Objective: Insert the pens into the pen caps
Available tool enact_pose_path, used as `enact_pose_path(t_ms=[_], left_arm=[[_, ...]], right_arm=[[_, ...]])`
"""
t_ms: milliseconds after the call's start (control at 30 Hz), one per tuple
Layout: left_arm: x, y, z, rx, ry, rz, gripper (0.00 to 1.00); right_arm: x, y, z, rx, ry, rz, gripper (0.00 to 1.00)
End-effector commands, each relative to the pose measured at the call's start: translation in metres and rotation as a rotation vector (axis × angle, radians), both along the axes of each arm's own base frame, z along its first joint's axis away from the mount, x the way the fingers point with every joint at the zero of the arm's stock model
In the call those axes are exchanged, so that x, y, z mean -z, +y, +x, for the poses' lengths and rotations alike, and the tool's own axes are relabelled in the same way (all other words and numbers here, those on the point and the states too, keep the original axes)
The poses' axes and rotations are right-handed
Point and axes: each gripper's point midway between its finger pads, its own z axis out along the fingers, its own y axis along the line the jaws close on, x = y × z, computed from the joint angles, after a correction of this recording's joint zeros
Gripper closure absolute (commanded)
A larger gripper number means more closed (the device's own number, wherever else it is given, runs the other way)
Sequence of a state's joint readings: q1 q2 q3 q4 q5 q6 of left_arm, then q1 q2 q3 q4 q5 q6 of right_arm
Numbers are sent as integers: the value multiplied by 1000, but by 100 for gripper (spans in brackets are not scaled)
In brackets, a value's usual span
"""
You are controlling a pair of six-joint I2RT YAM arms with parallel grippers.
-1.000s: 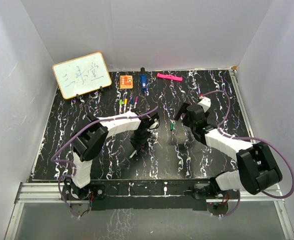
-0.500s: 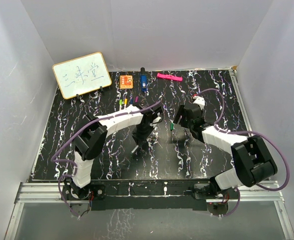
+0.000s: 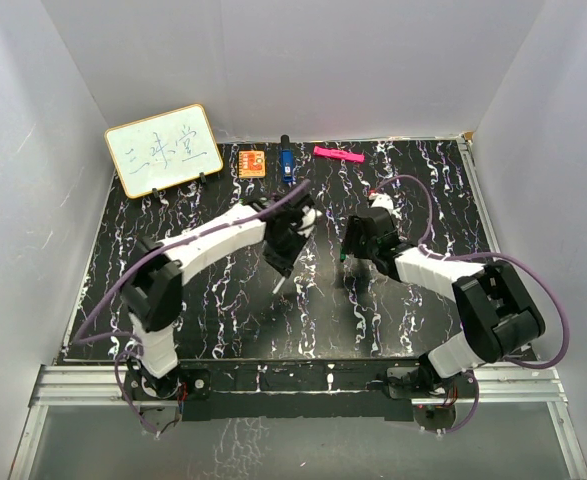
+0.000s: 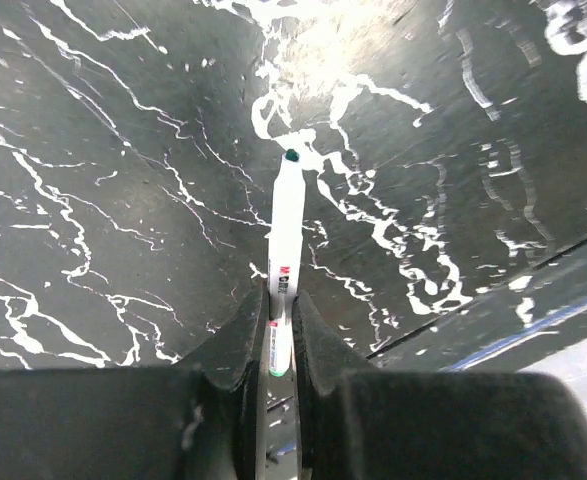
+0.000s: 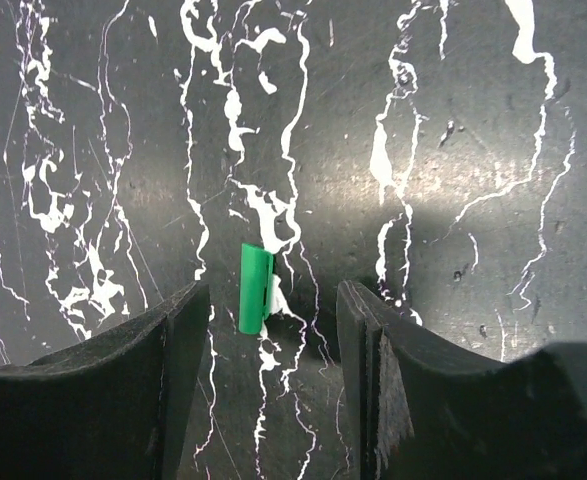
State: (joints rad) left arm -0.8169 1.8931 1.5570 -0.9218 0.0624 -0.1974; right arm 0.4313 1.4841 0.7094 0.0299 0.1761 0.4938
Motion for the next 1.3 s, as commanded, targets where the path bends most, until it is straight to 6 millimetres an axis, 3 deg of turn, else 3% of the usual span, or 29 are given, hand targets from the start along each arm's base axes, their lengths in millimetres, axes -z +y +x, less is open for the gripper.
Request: enact_pose_path(t_ms=[0, 167, 367, 600, 1000, 1267], left_arm=[[-62, -2, 19, -123, -111, -294, 100], [-82, 15, 31, -181, -225, -358, 100], [-87, 6, 27, -135, -290, -503, 100], [-89, 1, 23, -104, -344, -619, 100], [-70, -5, 22, -103, -326, -676, 100], [-60, -2, 25, -136, -293, -704, 100]], right_arm=[[-17, 15, 10, -51, -45, -13, 48], [-13, 24, 9, -63, -32, -56, 48], [-3, 30, 10, -62, 4, -110, 48], [10, 20, 8, -15, 56, -178, 48], [30, 20, 5, -5, 129, -230, 58], [48, 22, -18, -12, 197, -284, 65]])
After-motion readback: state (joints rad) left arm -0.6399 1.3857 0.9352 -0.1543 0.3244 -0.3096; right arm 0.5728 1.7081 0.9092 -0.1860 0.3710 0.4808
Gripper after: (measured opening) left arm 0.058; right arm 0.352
